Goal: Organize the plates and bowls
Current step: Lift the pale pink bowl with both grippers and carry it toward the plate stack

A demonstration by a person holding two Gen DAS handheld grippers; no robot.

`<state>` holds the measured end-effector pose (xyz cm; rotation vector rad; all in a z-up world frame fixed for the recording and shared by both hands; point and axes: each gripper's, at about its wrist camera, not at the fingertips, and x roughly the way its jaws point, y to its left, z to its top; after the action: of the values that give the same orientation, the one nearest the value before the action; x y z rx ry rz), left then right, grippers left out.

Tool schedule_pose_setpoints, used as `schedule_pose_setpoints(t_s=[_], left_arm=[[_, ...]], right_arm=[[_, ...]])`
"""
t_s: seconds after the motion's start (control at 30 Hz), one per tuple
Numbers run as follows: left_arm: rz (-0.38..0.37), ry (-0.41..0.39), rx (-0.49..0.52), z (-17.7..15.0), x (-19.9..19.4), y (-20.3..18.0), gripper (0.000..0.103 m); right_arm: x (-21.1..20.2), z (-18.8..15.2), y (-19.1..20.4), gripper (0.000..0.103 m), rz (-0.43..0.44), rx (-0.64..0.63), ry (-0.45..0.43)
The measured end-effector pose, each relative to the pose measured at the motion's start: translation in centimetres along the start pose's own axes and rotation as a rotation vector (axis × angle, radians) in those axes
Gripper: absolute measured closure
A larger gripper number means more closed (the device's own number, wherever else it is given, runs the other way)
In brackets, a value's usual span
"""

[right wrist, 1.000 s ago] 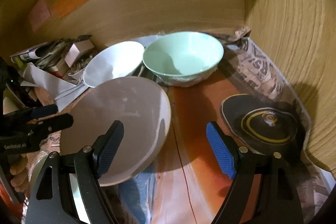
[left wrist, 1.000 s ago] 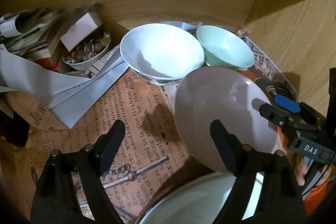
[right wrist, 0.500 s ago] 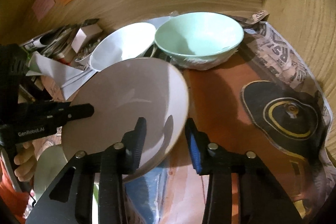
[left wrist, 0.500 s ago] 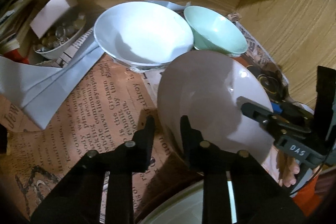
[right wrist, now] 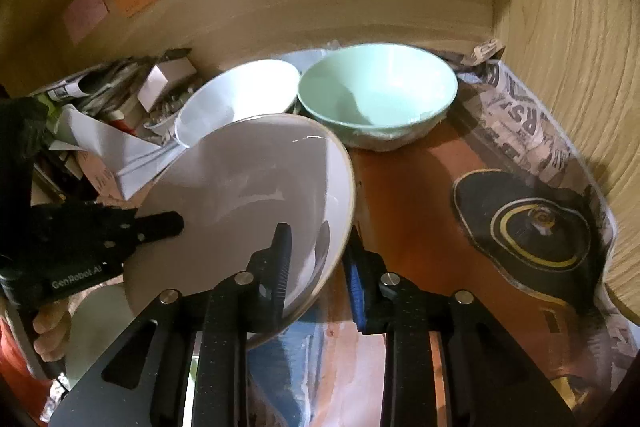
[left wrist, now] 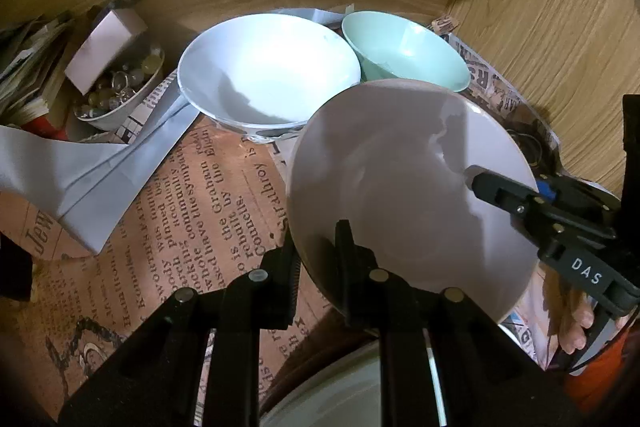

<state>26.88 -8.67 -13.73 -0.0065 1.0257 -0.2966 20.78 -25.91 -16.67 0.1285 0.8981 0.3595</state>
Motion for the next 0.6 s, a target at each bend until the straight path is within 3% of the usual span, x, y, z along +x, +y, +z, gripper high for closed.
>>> schedule_pose_setpoints(t_s=[0.6], left_arm=[[0.002, -0.160, -0.027, -2.7, -7.2, 1.9, 0.087]], right_arm=[[-4.9, 0.1, 4.9, 0.080, 0.010, -0.082, -0.110]])
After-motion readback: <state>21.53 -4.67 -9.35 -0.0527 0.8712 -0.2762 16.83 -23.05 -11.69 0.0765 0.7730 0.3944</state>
